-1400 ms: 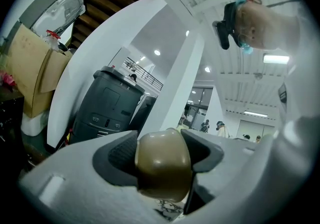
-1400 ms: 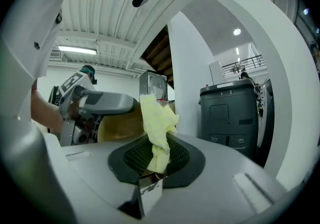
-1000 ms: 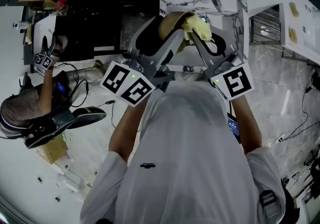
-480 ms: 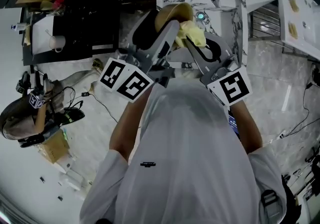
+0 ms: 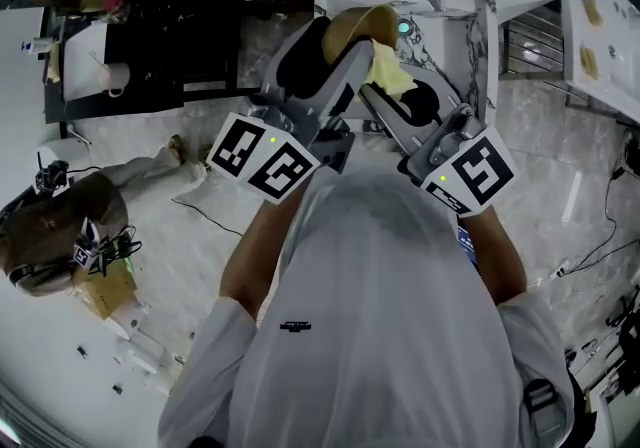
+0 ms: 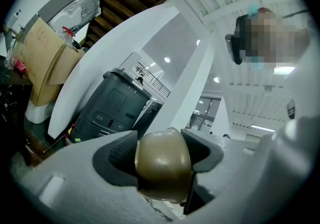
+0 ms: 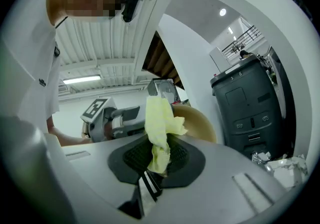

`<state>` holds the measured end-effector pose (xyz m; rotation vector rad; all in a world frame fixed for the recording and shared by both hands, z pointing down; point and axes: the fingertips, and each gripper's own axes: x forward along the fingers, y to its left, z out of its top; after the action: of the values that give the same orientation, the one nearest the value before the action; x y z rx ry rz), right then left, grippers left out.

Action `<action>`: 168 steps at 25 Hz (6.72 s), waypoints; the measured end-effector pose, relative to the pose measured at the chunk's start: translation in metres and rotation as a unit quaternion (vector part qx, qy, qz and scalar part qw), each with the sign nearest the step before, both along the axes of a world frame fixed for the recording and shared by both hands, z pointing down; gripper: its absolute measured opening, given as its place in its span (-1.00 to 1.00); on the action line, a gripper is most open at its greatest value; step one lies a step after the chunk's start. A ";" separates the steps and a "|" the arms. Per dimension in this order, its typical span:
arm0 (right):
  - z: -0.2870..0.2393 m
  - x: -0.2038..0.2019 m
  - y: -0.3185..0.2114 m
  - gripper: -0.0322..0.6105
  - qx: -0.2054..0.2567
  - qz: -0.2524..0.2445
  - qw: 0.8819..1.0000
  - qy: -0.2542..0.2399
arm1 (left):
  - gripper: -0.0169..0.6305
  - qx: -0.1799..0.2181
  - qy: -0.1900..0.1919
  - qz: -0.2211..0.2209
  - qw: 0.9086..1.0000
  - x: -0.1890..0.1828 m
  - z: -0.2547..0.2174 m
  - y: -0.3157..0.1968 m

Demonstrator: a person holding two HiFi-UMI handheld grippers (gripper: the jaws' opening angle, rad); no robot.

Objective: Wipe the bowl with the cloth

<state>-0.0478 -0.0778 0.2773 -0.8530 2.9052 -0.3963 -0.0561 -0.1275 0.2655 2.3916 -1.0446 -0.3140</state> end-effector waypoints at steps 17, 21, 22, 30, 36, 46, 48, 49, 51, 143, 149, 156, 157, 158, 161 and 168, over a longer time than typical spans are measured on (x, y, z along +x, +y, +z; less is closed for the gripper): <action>-0.018 -0.004 -0.009 -0.77 0.073 -0.033 0.997 0.018 | -0.09 -0.002 0.044 0.060 0.997 0.010 -0.006 0.013; -0.016 -0.003 -0.009 -0.77 0.073 -0.024 0.997 0.022 | -0.09 -0.002 0.038 0.064 0.997 0.012 -0.003 0.014; -0.015 -0.002 -0.009 -0.77 0.074 -0.021 0.997 0.023 | -0.09 -0.001 0.035 0.067 0.997 0.013 -0.003 0.015; -0.012 0.007 -0.012 -0.77 0.083 0.010 0.996 0.039 | -0.09 -0.008 0.026 0.085 0.996 0.019 0.001 0.023; -0.008 0.024 -0.019 -0.77 0.076 0.059 0.995 0.035 | -0.09 0.001 0.011 0.082 0.997 0.024 0.004 0.029; 0.005 0.035 -0.028 -0.77 0.058 0.091 0.990 0.086 | -0.09 0.006 0.012 0.063 0.998 0.016 -0.001 0.029; 0.007 0.032 -0.026 -0.77 0.071 0.089 0.989 0.095 | -0.09 0.006 0.015 0.060 0.998 0.015 -0.001 0.030; 0.008 0.030 -0.025 -0.77 0.078 0.089 0.988 0.101 | -0.09 0.006 0.017 0.059 0.998 0.014 -0.001 0.030; 0.010 0.027 -0.023 -0.77 0.093 0.092 0.984 0.118 | -0.09 0.003 0.021 0.058 0.998 0.012 -0.002 0.029; -0.020 0.084 -0.020 -0.77 0.099 0.141 0.972 0.160 | -0.09 0.013 -0.053 0.042 0.998 0.022 0.013 0.028; -0.044 0.071 -0.026 -0.77 0.126 0.073 0.980 0.137 | -0.09 0.026 -0.107 0.047 0.993 0.029 0.019 0.032; -0.043 0.037 -0.026 -0.77 0.100 -0.017 0.988 0.118 | -0.09 0.059 -0.184 0.056 0.980 0.037 0.024 0.032; -0.040 0.033 -0.023 -0.77 0.090 -0.037 0.987 0.127 | -0.09 0.066 -0.197 0.056 0.977 0.037 0.024 0.034; -0.036 0.030 -0.022 -0.77 0.083 -0.058 0.985 0.138 | -0.09 0.072 -0.211 0.056 0.973 0.037 0.024 0.035; -0.031 0.025 -0.018 -0.78 0.080 -0.124 0.969 0.196 | -0.09 0.090 -0.246 0.060 0.963 0.039 0.025 0.038; -0.018 0.023 -0.012 -0.78 0.102 -0.217 0.911 0.335 | -0.09 0.109 -0.270 0.071 0.954 0.050 0.024 0.039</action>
<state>-0.0249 -0.0896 0.2595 -0.3361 3.6809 0.2412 -0.0063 -0.0888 0.2898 2.8188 -1.0967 0.3156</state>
